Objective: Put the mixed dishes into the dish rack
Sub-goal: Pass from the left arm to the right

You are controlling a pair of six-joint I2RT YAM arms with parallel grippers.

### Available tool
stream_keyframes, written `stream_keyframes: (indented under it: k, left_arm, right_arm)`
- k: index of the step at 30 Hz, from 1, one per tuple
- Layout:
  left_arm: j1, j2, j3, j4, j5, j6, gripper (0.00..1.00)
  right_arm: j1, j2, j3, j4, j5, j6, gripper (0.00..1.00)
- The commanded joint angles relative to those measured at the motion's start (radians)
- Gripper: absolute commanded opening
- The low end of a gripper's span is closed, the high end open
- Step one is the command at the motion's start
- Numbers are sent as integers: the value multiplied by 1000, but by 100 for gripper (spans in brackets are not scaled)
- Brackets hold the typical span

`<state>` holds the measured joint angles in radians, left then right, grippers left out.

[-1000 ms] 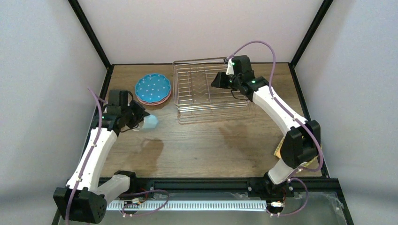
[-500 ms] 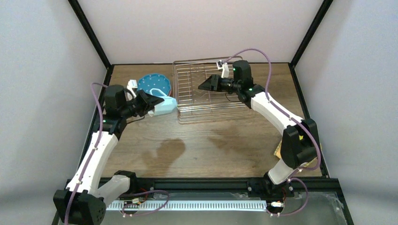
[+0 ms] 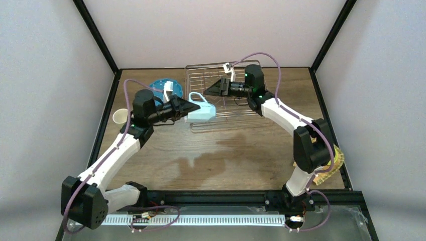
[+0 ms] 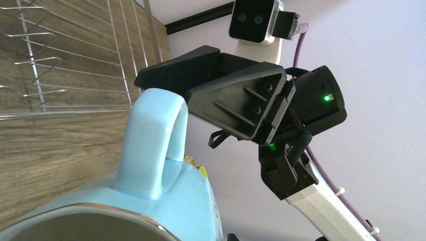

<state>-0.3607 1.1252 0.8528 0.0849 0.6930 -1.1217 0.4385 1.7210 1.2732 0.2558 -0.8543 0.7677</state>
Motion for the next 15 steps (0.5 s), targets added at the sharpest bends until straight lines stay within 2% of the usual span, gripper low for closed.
stream_keyframes:
  k: [1, 15]
  left_arm:
    - [-13, 28, 56, 223, 34, -47, 3]
    - [-21, 144, 78, 336, 52, -75, 3]
  right_arm:
    - [8, 16, 29, 39, -54, 5, 99]
    - [8, 21, 24, 41, -106, -4, 99]
